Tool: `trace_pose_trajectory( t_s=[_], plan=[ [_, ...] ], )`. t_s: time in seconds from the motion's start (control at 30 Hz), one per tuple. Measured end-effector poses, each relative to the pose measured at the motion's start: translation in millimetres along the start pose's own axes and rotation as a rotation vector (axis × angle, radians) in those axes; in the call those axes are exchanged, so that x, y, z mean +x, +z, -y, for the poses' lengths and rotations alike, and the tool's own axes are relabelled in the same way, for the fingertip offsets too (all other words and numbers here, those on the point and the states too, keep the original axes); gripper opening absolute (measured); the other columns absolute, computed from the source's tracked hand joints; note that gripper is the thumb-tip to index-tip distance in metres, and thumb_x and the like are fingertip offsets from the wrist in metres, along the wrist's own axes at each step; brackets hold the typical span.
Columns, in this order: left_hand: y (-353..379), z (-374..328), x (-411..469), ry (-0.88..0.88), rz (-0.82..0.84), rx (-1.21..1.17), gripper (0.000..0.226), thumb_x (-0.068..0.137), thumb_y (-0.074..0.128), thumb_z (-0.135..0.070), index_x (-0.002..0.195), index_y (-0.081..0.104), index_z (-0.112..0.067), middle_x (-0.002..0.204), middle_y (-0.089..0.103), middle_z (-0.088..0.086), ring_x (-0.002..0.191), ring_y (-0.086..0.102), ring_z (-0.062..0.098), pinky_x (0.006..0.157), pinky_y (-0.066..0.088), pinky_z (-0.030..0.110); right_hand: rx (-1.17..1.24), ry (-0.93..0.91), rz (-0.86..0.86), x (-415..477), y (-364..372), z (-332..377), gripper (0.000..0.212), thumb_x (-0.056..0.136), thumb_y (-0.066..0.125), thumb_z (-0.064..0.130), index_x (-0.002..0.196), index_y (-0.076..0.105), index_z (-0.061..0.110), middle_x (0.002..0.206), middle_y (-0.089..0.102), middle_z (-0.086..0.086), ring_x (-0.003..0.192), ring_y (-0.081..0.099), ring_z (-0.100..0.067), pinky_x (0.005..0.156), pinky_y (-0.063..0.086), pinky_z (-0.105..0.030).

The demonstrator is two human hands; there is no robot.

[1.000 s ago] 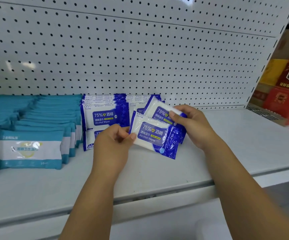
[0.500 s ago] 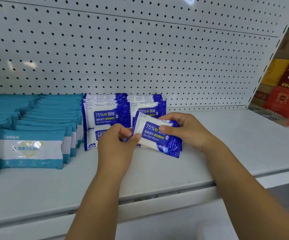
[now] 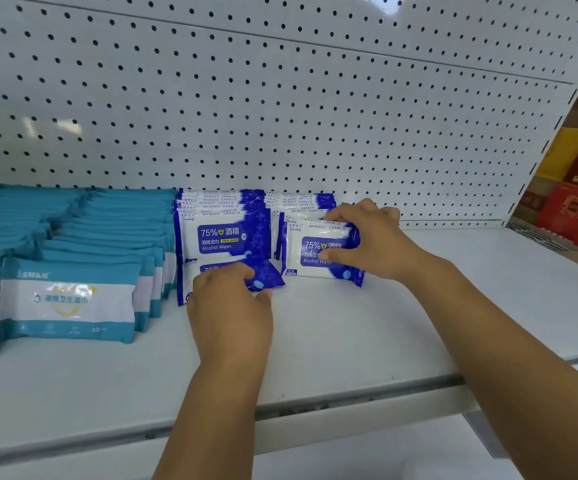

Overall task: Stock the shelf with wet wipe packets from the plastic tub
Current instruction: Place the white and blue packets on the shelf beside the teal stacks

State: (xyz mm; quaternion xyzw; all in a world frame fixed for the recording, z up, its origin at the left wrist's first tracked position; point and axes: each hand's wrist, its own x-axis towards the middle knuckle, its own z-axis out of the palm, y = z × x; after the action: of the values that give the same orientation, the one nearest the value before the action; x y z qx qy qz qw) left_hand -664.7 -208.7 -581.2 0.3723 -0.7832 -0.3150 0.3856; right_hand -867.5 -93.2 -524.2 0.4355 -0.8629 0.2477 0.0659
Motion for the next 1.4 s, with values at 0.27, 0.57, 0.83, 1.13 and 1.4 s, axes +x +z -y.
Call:
trace_pose_trajectory(
  t_s=[0.27,0.57,0.83,1.13,1.4],
  plan=[
    [1.7,-0.5,3.1,-0.048,-0.011,-0.011,0.030,0.084,0.080,-0.020,0.113,0.073,-0.017,0.118,0.067,0.004,0.112,0.060,0.023,0.095,0.053,0.041,-0.163,-0.165,-0.176,16.3,15.8,6.2,0.050,0.080,0.079,0.048,0.119,0.061,0.023,0.111,0.054,0.008,0.100,0.037,-0.014,0.098,0.026,-0.029],
    [0.4,1.4,4.7,-0.082,-0.004,0.012,0.028,0.087,0.077,-0.019,0.115,0.072,-0.017,0.124,0.065,0.005,0.118,0.057,0.023,0.096,0.053,0.045,-0.047,-0.283,-0.299,23.2,43.2,0.4,0.050,0.082,0.081,0.027,0.127,0.064,0.012,0.120,0.058,-0.004,0.114,0.048,-0.024,0.097,0.044,-0.035],
    [-10.2,2.9,-1.7,-0.095,0.005,-0.051,0.029,0.088,0.077,-0.017,0.116,0.070,-0.019,0.127,0.062,0.004,0.112,0.058,0.019,0.090,0.047,0.029,0.027,-0.312,-0.336,13.8,46.9,-1.6,0.059,0.086,0.076,0.027,0.139,0.056,0.011,0.135,0.055,-0.004,0.126,0.045,-0.024,0.113,0.035,-0.042],
    [-56.5,9.5,-13.0,0.143,-0.135,-0.086,0.026,0.088,0.077,-0.023,0.113,0.071,-0.021,0.112,0.064,-0.005,0.106,0.054,0.010,0.085,0.036,0.009,0.243,-0.405,-0.137,-11.8,41.8,59.4,0.032,0.085,0.078,0.034,0.113,0.074,0.020,0.115,0.067,0.008,0.113,0.054,-0.007,0.096,0.044,-0.017],
    [-93.0,48.8,-9.3,0.087,-0.307,0.099,0.047,0.082,0.082,-0.020,0.126,0.066,-0.012,0.144,0.055,0.009,0.135,0.038,0.028,0.112,0.034,0.046,0.186,-0.307,0.152,-11.2,61.4,106.9,0.035,0.092,0.070,0.038,0.120,0.069,0.017,0.114,0.067,0.004,0.102,0.058,-0.007,0.088,0.044,-0.021]
  ],
)
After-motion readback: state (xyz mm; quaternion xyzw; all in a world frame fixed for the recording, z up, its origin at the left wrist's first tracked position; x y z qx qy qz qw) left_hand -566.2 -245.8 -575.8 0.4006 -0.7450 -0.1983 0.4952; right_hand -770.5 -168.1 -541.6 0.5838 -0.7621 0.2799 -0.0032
